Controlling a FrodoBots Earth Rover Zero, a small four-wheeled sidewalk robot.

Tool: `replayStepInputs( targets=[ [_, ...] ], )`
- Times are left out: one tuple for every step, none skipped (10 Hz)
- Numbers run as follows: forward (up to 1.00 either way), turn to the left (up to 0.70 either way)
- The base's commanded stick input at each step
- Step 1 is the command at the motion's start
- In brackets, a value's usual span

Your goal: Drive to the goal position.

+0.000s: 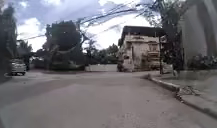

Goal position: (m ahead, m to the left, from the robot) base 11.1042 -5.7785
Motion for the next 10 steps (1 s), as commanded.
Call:
replayStepInputs(
  targets=[
    [0.5,0.0],
    [0.5,0.0],
    [0.5,0.0],
    [0.5,0.0],
    [0.5,0.0],
    [0.5,0.0],
    [0.5,0.0],
    [0.5,0.0],
    [0.5,0.0],
    [0.5,0.0]
  ],
)
